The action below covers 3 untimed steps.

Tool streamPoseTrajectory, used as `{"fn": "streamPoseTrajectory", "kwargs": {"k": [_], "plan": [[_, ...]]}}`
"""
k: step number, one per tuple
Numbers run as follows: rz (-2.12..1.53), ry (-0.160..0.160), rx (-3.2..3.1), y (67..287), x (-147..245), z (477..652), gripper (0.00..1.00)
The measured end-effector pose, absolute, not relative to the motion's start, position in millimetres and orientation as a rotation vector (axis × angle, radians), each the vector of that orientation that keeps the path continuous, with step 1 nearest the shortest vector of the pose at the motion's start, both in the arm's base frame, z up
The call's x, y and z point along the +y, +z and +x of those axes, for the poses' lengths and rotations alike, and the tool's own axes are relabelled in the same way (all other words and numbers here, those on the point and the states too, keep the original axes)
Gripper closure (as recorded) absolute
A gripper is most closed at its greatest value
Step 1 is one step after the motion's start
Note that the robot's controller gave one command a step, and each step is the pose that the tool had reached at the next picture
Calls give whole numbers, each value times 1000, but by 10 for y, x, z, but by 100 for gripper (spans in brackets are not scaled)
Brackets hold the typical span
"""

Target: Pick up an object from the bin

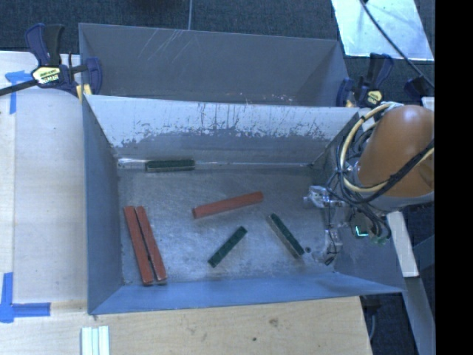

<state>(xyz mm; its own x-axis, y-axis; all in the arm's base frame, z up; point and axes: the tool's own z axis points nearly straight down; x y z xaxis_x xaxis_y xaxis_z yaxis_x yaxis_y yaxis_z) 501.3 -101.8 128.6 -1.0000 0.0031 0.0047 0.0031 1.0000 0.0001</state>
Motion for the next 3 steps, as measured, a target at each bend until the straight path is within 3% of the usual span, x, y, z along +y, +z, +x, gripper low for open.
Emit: {"fn": "streamPoseTrajectory", "kwargs": {"k": [1, 2, 3], "plan": [[-241, 0, -3130, 691, -892, 5066, 0], [562, 2, -3097, 744, -864, 5218, 0], [294, 2, -3140, 1175, -674, 6121, 0]]}}
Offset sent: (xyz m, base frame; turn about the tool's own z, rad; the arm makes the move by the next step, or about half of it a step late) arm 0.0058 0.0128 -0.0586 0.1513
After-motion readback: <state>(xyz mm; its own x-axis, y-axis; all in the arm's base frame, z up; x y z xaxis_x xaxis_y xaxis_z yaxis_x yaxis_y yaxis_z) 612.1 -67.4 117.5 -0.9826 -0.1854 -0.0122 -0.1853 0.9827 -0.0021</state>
